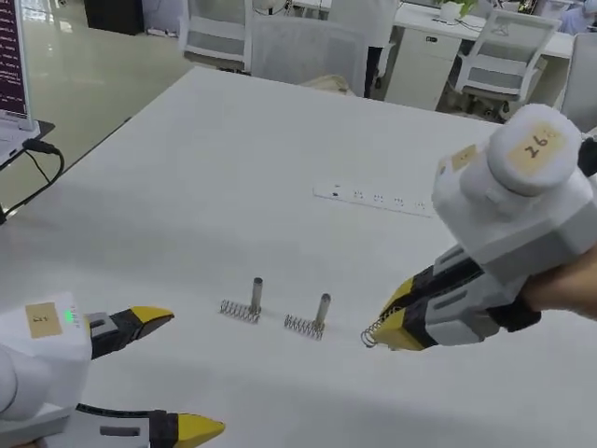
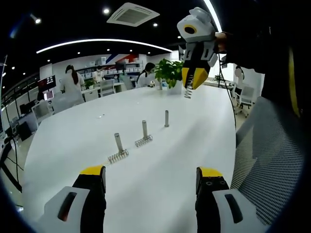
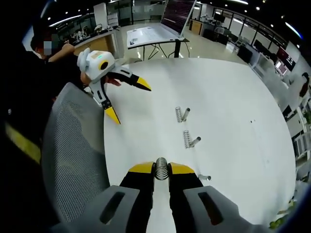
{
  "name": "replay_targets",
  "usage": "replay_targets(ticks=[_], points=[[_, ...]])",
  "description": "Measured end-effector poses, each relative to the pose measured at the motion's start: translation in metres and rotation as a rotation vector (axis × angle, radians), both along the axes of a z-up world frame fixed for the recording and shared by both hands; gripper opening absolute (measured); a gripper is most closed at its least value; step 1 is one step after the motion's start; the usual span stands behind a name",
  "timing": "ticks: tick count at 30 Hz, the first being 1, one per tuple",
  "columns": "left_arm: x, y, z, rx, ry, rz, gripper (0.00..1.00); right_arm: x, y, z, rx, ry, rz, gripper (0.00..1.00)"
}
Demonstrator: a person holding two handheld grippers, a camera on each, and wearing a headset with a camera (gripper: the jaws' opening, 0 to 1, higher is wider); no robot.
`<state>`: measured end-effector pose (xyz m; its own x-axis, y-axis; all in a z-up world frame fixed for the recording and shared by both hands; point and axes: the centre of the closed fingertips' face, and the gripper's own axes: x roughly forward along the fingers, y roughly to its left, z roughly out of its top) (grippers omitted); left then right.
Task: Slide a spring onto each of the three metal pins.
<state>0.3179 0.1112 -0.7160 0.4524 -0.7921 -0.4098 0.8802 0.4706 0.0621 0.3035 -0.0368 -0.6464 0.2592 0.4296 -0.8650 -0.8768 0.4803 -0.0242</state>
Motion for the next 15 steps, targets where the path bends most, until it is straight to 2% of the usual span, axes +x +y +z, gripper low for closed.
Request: replay_targets(ticks=[10, 13, 15], points=[[0.0, 0.001, 0.0, 0.003, -0.004, 0.003, 0.72, 0.019, -0.037, 0.009, -0.05, -0.016, -0.067, 0.08], [0.0, 0.001, 0.001, 0.0, -0.009, 0.001, 0.72, 0.027, -0.047, 0.009, -0.058, -0.017, -0.094, 0.08], [0.0, 0.001, 0.002, 0.001, -0.009, 0.002, 0.72, 0.034, -0.053, 0.004, -0.067, -0.009, -0.113, 0.08]])
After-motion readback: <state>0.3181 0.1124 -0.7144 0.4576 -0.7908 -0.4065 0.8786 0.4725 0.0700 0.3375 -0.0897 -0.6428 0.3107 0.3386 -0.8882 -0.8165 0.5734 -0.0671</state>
